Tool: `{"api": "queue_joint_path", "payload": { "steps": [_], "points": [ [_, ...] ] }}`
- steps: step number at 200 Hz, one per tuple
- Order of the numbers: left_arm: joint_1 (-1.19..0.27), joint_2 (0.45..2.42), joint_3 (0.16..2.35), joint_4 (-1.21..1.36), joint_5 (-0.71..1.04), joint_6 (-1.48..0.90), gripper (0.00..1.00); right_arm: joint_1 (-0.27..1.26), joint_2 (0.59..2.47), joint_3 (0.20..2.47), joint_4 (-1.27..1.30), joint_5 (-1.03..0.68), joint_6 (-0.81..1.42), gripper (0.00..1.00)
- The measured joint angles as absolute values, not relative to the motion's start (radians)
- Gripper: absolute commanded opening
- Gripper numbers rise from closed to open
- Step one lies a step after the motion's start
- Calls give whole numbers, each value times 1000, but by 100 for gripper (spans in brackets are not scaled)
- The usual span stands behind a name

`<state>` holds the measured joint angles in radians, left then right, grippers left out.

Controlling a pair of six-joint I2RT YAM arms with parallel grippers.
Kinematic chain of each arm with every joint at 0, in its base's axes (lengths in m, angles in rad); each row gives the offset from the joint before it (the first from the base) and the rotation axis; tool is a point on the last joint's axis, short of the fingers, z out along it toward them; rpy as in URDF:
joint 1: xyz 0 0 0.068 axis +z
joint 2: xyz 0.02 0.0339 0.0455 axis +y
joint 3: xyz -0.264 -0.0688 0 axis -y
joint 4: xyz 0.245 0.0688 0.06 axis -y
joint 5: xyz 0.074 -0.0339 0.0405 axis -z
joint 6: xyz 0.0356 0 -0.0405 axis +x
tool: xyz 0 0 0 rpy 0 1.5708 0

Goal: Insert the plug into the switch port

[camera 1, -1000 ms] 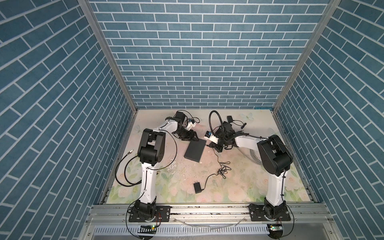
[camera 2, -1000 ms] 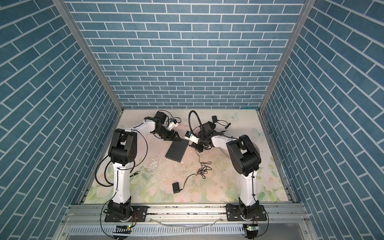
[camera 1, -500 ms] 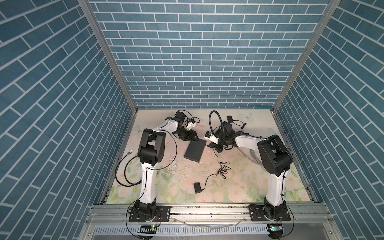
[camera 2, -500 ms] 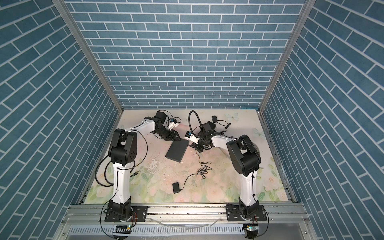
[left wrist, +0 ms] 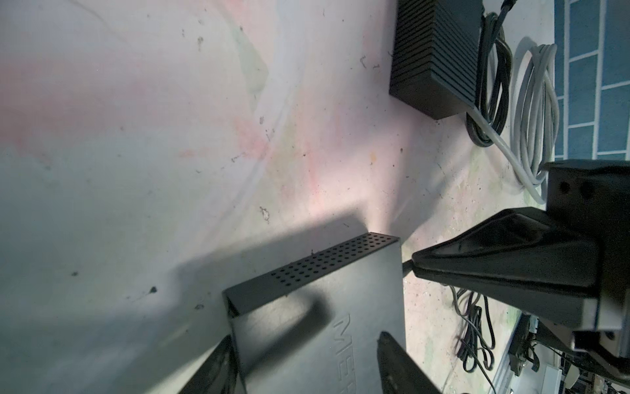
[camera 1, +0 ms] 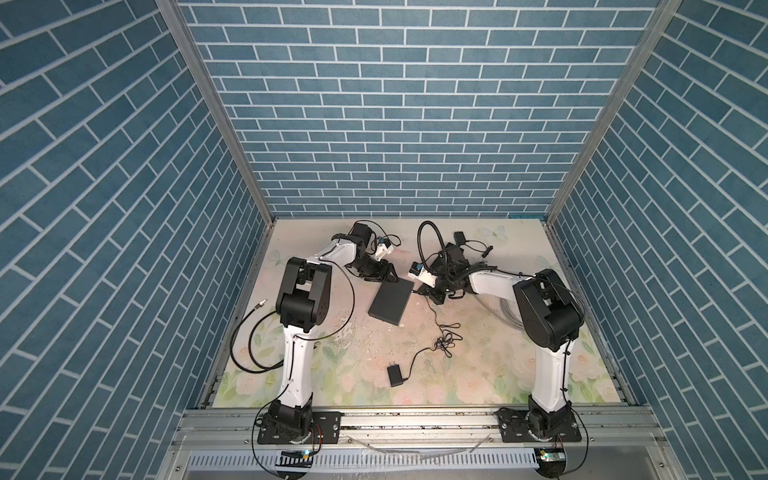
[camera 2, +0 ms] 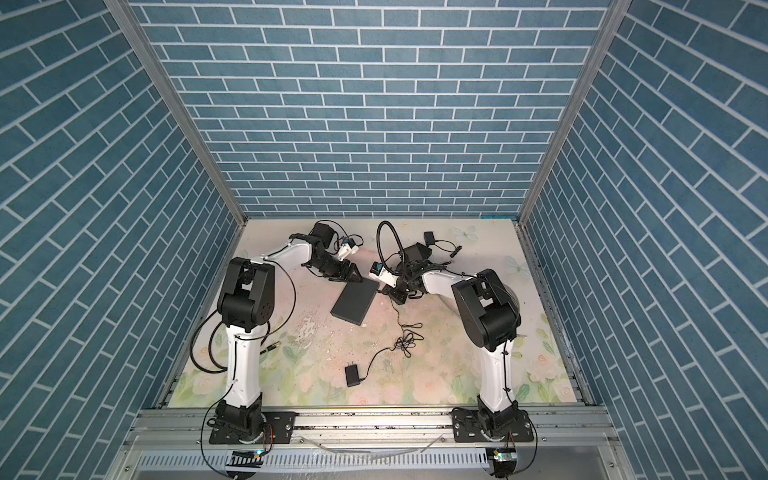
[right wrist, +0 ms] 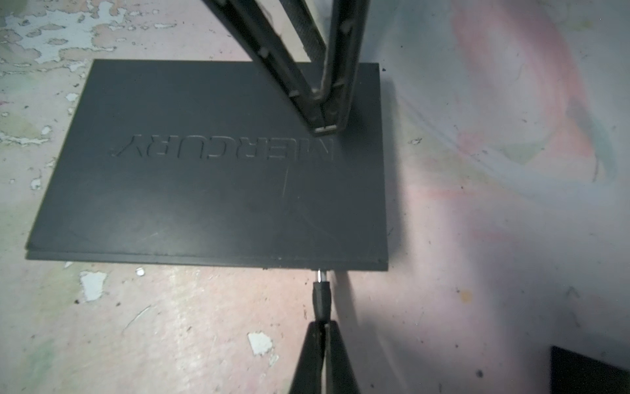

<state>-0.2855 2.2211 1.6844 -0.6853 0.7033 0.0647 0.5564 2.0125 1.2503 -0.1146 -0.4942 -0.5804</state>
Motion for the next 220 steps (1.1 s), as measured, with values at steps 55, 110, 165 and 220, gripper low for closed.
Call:
{"api": "queue_joint_path", "payload": {
  "steps": [55, 110, 165, 220],
  "points": [
    [-286, 2222, 1684, -686, 703, 72, 65, 559, 2014, 1250, -94, -480, -571, 0],
    [-285, 2222, 1684, -687, 703, 80, 64, 580, 2029, 1250, -89, -437, -572, 0],
    [-279, 2230, 1687, -691, 701, 103, 63, 585, 2029, 1249, -49, -403, -534, 0],
    [-278, 2262, 1736, -745, 698, 144, 62, 585, 2032, 1249, -24, -392, -519, 0]
  ]
}}
